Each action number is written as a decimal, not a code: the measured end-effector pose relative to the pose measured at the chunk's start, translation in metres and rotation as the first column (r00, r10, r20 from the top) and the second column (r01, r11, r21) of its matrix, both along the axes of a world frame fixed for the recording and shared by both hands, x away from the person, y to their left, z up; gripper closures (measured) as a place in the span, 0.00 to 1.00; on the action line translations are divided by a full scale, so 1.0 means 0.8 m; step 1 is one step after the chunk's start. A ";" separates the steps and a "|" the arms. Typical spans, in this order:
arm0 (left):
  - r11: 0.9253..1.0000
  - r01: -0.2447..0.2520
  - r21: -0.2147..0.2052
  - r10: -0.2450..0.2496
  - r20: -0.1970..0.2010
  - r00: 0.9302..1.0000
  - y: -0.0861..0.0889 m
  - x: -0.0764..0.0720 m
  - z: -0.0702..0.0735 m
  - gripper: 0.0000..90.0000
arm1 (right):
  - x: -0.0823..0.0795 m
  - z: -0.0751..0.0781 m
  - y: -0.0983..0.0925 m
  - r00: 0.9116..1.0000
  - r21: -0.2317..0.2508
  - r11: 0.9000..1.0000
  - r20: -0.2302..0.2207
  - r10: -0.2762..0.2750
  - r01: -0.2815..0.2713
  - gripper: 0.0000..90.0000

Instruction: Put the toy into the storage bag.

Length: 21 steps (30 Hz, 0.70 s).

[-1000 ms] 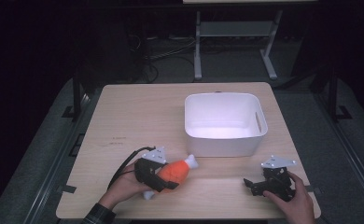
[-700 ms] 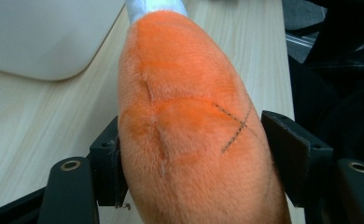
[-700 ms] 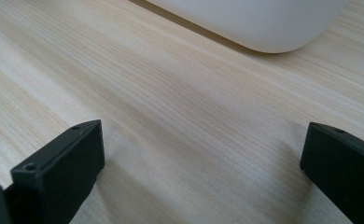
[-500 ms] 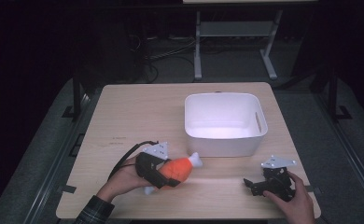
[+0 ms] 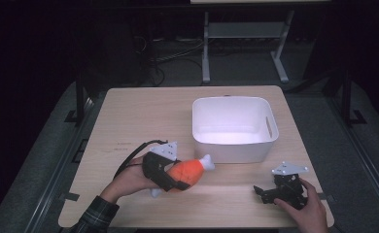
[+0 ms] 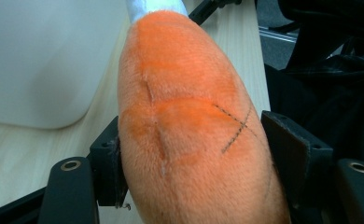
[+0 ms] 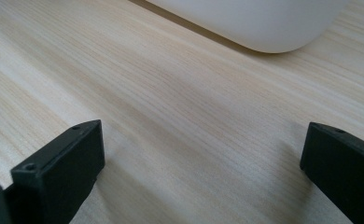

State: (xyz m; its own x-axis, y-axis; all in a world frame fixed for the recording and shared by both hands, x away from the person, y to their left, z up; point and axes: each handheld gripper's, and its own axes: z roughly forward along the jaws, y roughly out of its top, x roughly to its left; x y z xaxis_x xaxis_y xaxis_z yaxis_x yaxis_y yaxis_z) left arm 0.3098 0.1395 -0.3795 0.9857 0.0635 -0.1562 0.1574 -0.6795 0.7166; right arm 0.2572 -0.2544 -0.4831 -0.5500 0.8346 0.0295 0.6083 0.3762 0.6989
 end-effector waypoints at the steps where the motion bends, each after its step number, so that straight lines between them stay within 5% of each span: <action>1: 1.000 0.003 -0.003 -0.003 0.000 1.000 -0.001 0.001 0.002 0.33 | 0.000 0.000 0.000 1.000 0.000 1.000 0.000 -0.001 0.001 0.00; 21: 0.997 0.070 -0.022 -0.069 0.019 0.997 -0.020 0.013 0.043 0.33 | 0.000 0.000 0.000 1.000 0.000 1.000 0.000 0.001 -0.001 0.00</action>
